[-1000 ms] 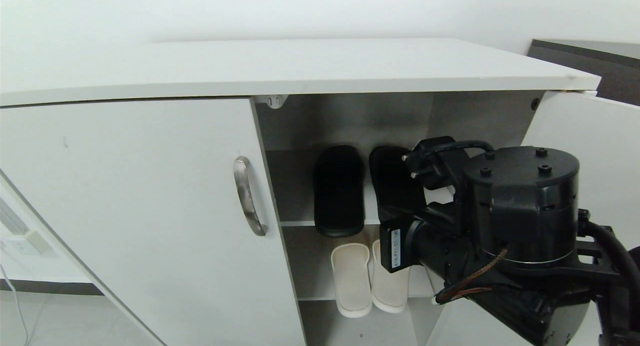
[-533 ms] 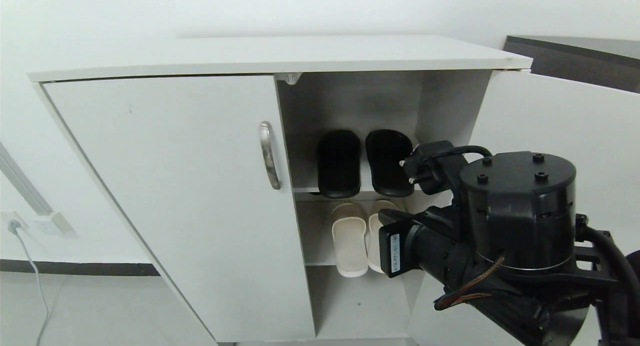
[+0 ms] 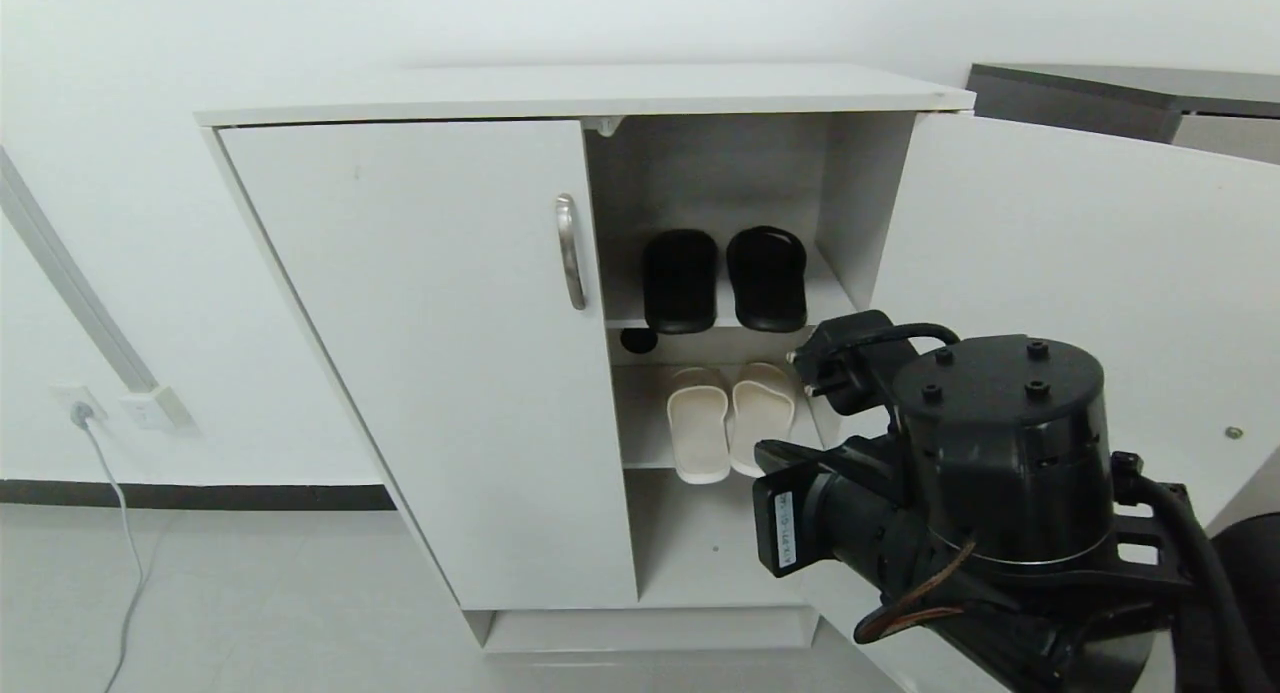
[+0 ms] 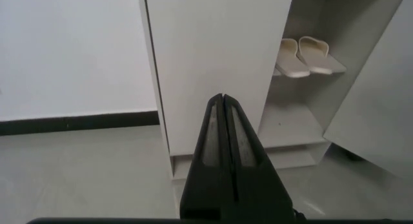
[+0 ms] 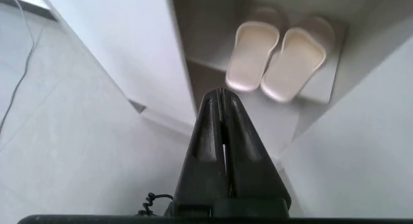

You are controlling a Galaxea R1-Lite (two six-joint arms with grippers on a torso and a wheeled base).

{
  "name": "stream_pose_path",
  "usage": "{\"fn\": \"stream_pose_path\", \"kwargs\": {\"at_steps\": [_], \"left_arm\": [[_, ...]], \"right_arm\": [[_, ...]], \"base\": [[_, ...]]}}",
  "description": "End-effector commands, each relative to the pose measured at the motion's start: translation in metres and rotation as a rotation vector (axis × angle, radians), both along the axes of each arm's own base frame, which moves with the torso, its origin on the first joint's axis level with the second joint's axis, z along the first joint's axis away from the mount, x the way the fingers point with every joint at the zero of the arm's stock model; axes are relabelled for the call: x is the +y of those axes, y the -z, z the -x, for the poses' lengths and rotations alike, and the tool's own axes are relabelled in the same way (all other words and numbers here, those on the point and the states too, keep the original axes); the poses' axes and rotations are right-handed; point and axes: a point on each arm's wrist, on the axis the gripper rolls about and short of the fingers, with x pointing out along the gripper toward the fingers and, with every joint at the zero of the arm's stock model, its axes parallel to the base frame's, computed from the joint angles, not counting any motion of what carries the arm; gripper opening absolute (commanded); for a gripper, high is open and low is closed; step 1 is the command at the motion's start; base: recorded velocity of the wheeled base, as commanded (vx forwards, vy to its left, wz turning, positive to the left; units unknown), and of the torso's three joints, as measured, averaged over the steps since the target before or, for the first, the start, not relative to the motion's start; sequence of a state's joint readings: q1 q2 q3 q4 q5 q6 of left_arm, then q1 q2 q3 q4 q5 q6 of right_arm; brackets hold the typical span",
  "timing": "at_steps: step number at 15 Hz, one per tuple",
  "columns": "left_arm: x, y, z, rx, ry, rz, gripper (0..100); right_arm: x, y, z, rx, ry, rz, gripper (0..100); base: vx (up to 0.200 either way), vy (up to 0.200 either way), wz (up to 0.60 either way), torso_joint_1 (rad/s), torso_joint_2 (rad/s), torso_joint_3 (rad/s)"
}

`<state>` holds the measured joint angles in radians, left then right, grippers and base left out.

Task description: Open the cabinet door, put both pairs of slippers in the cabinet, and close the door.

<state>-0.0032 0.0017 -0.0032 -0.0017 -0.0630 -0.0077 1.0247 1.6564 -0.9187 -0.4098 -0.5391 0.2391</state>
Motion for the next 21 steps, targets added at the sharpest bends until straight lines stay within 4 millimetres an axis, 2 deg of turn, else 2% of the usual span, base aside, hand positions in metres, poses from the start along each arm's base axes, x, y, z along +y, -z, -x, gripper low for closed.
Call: {"fn": "stream_pose_path", "kwargs": {"at_steps": [1,5,10,21], "left_arm": [[0.000,0.000,0.000,0.000,0.000,0.002,0],[0.000,0.000,0.000,0.000,0.000,0.003,0],[0.000,0.000,0.000,0.000,0.000,0.002,0],[0.000,0.000,0.000,0.000,0.000,0.002,0]], "right_arm": [[0.002,0.011,-0.002,0.017,0.001,0.028,0],[0.002,0.029,-0.009,0.005,0.008,0.049,0],[0.000,0.038,-0.017,0.028,-0.017,0.049,0],[0.001,0.044,-0.019,0.032,-0.016,0.060,0]], "base": [[-0.200,0.000,0.00,0.007,0.00,0.002],[-0.200,0.000,0.00,0.000,0.00,0.005],[0.000,0.000,0.00,0.000,0.00,0.000],[0.000,0.000,0.00,0.000,0.00,0.000]]}}
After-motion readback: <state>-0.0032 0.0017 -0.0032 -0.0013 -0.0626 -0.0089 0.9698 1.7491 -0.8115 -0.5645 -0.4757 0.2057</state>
